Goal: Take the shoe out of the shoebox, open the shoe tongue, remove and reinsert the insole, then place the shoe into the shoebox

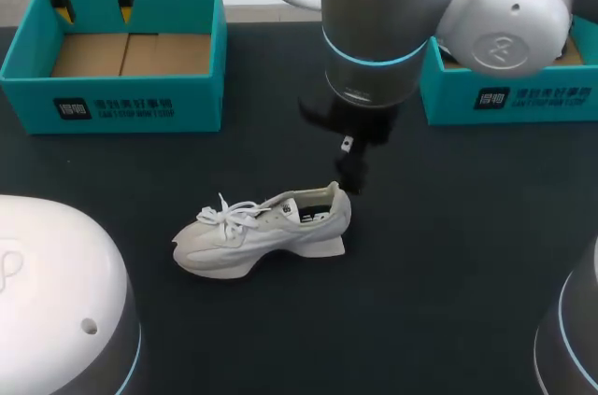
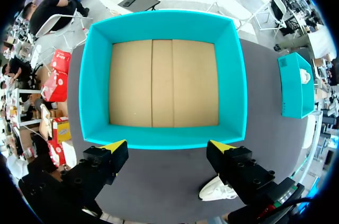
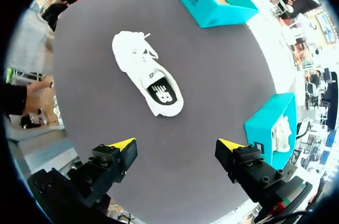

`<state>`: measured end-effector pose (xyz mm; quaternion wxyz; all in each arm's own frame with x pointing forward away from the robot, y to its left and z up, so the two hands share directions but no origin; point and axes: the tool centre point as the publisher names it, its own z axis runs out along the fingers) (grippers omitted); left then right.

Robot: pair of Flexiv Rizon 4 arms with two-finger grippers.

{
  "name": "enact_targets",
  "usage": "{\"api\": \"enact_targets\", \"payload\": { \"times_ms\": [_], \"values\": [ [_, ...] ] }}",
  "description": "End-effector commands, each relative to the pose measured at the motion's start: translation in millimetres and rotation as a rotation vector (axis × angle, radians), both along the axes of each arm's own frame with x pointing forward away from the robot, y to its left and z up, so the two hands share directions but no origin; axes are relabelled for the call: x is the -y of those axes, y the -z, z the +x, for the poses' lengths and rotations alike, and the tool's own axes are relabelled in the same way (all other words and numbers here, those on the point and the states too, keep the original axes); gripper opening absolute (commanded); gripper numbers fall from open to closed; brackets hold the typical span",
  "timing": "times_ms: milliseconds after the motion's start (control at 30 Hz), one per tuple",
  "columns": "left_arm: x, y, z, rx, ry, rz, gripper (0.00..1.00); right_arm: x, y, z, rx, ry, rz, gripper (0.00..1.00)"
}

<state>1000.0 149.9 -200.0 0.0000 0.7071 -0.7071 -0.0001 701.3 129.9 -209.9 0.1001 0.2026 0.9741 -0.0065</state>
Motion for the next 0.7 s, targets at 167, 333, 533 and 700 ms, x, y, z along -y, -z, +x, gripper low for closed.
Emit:
{"api": "enact_targets", "payload": {
  "times_ms": [167, 333, 533, 700],
  "values": [
    [0.0, 0.0, 0.0, 0.000, 0.000, 0.000, 1.00, 13.9, 8.0, 8.0, -0.095, -0.244, 0.174, 1.00],
    [0.0, 0.0, 0.0, 0.000, 0.000, 0.000, 1.00, 22.8, 22.9, 14.0, -0.140, -0.324, 0.321, 1.00],
    [0.0, 0.0, 0.0, 0.000, 0.000, 0.000, 1.00, 37.2, 41.0, 23.0, -0.129, -0.350, 0.539, 1.00],
    [0.0, 0.0, 0.0, 0.000, 0.000, 0.000, 1.00, 45.8, 53.0, 27.2, -0.113, -0.406, 0.657, 1.00]
  ]
}}
